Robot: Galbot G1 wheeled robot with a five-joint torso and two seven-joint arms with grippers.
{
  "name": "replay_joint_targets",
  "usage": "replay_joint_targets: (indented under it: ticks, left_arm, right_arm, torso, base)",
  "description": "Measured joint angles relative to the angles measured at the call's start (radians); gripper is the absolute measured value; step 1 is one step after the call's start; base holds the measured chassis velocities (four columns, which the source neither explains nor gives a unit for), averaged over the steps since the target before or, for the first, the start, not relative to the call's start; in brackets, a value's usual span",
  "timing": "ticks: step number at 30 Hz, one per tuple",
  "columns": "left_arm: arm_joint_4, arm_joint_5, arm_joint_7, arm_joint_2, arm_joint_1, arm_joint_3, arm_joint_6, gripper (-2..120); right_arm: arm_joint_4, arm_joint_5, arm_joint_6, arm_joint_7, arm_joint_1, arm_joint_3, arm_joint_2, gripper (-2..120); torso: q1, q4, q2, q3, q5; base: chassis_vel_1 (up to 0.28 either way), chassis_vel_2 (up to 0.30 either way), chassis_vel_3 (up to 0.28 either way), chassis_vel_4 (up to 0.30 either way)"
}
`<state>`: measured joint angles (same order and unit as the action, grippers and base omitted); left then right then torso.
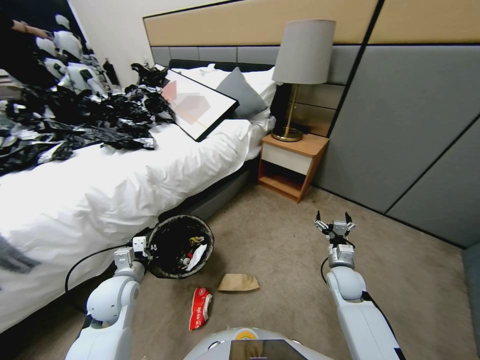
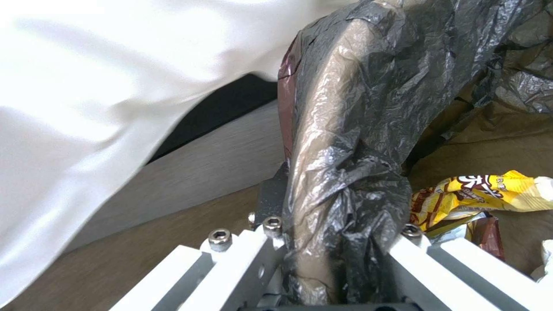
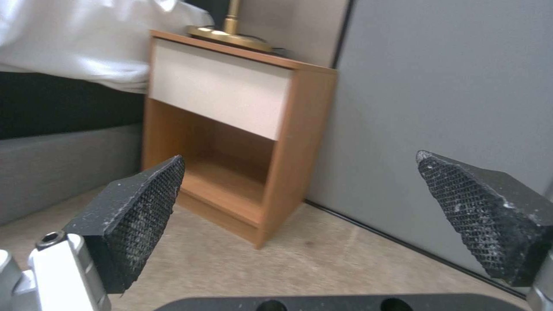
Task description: Pick up the trash bin, then pick up the garbage from the floor and place it into the trash bin.
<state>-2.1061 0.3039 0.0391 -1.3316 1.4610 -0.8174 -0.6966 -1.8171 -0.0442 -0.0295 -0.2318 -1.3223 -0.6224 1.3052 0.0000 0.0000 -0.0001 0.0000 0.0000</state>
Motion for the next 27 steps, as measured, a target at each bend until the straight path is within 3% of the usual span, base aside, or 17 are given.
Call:
replay_joint_targets:
  ticks: [27]
  left_arm:
    - [0.003, 0.002, 0.002, 0.001, 0.002, 0.002, 0.002, 0]
  right_arm:
    - [0.005, -0.020, 0.005, -0.024, 0.006, 0.035, 0.001, 100]
  torso:
    - [0.000, 0.0000, 0.000, 0.000, 0.0000]
  base:
    - [0.023, 0.024, 0.023, 0.020]
